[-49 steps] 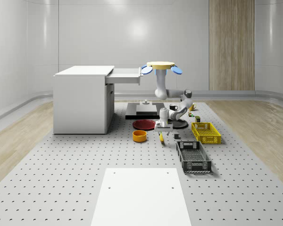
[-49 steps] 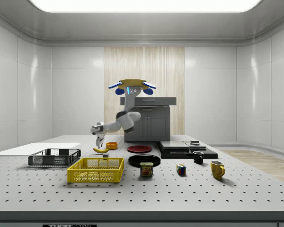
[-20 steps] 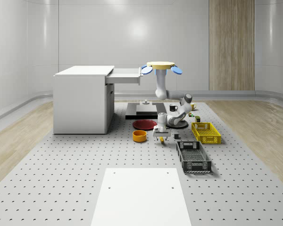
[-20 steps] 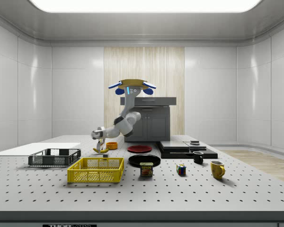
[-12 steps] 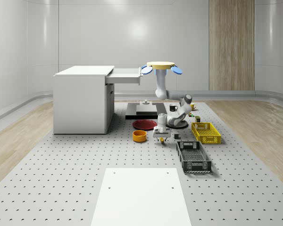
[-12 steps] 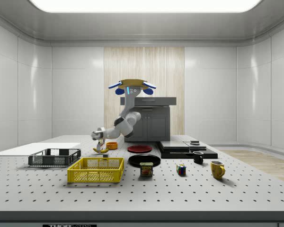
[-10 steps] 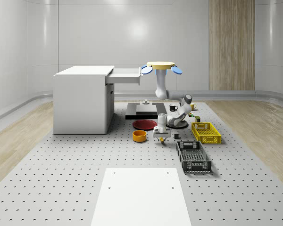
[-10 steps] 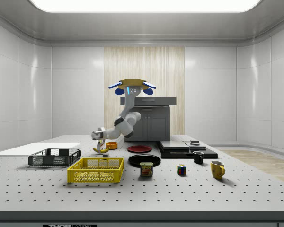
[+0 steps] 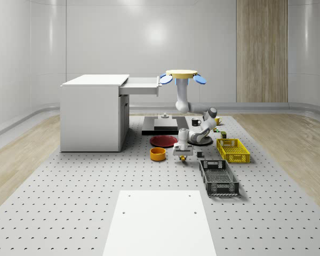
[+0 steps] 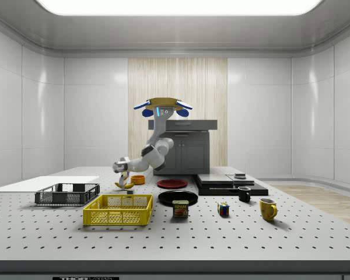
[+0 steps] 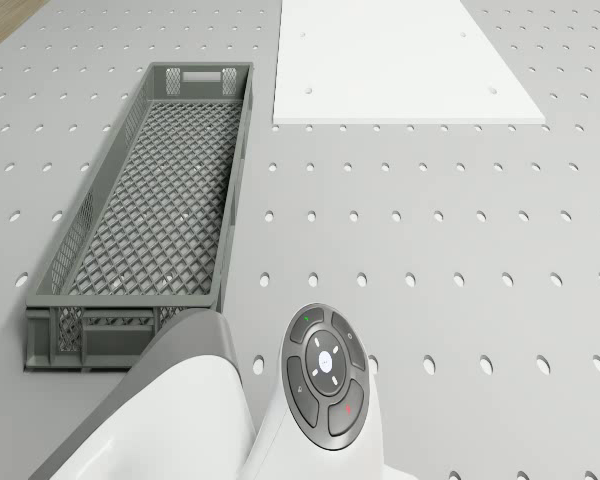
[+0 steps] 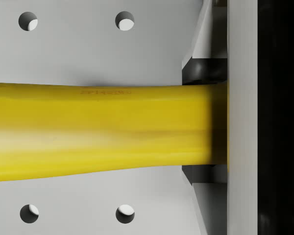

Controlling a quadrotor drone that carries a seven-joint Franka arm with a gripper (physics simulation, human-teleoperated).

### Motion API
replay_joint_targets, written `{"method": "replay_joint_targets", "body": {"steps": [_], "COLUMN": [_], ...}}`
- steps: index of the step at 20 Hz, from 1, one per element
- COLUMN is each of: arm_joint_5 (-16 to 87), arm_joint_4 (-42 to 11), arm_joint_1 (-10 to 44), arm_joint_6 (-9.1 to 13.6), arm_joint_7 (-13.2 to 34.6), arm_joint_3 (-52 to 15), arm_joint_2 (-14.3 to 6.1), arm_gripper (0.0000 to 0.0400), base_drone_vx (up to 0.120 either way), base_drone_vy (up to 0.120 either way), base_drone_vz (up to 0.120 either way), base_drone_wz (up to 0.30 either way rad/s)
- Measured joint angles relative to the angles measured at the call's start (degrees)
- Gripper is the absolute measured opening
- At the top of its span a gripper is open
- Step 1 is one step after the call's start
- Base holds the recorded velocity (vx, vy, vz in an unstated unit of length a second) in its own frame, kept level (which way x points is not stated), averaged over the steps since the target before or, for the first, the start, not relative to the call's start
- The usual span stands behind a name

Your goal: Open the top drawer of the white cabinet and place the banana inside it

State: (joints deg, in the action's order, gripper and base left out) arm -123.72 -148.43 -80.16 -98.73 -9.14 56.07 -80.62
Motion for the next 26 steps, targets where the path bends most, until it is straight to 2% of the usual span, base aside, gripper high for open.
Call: {"method": "replay_joint_targets", "body": {"steps": [5, 11, 17, 22, 26], "arm_joint_5": [2.27, 5.1, 6.23, 6.55, 6.65], "arm_joint_4": [-1.97, -4.0, -4.68, -4.84, -4.88], "arm_joint_1": [0.95, 1.83, 2.1, 2.15, 2.14], "arm_joint_6": [1.76, 3.65, 4.3, 4.43, 4.43], "arm_joint_7": [-0.35, -0.2, -0.18, -0.16, -0.16], "arm_joint_3": [2.53, 5.65, 6.87, 7.19, 7.28], "arm_joint_2": [-0.4, -0.83, -1.01, -1.09, -1.14], "arm_gripper": [0.019, 0.019, 0.019, 0.019, 0.019], "base_drone_vx": [0.0, -0.007, -0.12, -0.024, -0.12], "base_drone_vy": [0.0, 0.007, 0.12, 0.008, 0.0], "base_drone_vz": [0.0, 0.12, 0.12, 0.12, 0.12], "base_drone_wz": [0.0, 0.0, 0.0, 0.0, 0.0]}}
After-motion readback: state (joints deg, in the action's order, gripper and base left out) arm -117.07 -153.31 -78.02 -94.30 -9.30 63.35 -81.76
